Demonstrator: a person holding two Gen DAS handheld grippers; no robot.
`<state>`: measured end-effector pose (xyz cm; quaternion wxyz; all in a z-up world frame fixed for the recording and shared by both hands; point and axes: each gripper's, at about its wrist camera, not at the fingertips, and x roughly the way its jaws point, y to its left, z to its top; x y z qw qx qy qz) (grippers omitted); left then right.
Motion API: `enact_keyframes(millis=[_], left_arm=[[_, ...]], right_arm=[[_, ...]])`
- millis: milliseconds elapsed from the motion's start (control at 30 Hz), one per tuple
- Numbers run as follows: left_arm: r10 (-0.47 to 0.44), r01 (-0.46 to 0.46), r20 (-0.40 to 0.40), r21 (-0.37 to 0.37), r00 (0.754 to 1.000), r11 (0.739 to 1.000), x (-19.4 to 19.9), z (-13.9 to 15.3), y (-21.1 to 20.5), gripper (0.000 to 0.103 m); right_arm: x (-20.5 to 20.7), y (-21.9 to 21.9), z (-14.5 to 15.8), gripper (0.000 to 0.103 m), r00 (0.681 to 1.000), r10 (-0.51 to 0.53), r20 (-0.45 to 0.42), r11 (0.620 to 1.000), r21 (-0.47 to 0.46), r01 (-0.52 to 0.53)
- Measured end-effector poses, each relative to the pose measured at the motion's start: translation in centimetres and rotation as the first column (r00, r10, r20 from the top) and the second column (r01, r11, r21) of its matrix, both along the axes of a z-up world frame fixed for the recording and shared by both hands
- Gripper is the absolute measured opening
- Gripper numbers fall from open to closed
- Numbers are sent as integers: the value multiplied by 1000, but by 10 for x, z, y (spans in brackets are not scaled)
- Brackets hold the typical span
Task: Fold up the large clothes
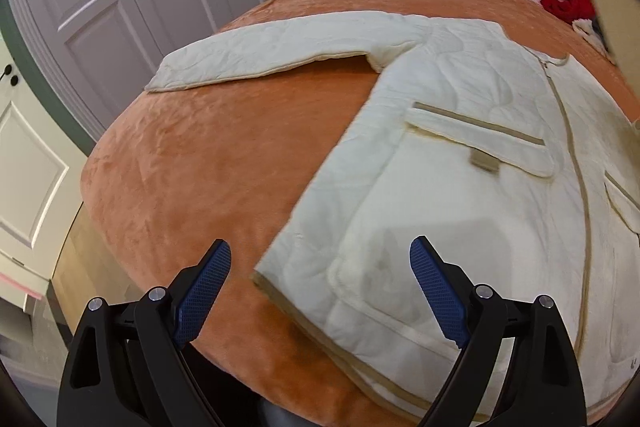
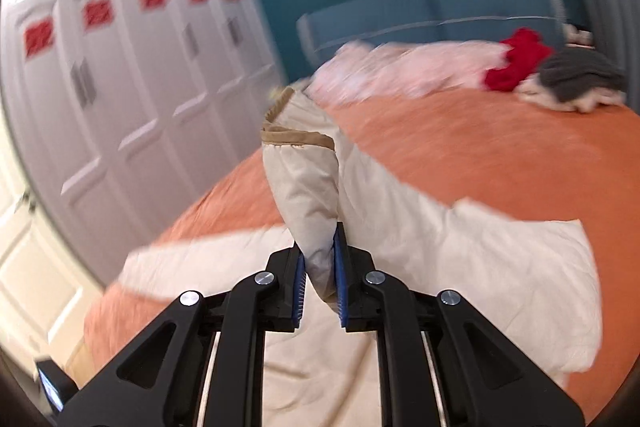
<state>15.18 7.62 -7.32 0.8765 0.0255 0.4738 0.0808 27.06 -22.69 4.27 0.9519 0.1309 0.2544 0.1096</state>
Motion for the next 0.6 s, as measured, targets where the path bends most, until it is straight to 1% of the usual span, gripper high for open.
enact_keyframes(millis=[67,133,167,233,333,367,400,433,500,533,600], left_arm=[[13,-13,4,-8,1000,1000,1,-1,10,89],[22,-22,9,-14,1000,1000,3,-1,19,89],[26,-25,11,-18,1000,1000,3,-1,22,89],[28,-28,14,-30,999,999,4,-1,27,89],[24,-23,22,-62,999,998,8,0,32,89],[20,-18,26,-79,999,997,10,1,32,89],[16,-13,30,-97,999,995,13,3,32,89],[12,-8,34,-117,999,993,16,5,31,89],[5,3,41,-180,999,984,25,10,28,89],[2,7,40,-213,999,977,31,12,26,89],[0,12,38,-309,999,951,44,17,19,89]], right_arm=[[6,36,-19,12,998,58,-38,998,-26,-59],[18,71,-42,12,991,105,-88,991,-69,-111],[18,85,-54,12,986,124,-112,987,-85,-134],[17,101,-75,12,975,153,-160,981,-99,-170],[16,117,-103,23,958,172,-232,968,-140,-207],[13,115,-109,34,953,176,-246,965,-147,-217],[9,118,-117,41,948,182,-262,962,-151,-226],[4,121,-123,45,946,188,-265,962,-144,-232],[-12,116,-120,57,948,199,-250,966,-113,-233],[-18,111,-116,59,950,201,-240,968,-100,-231],[-34,100,-111,60,955,183,-235,974,-86,-208]])
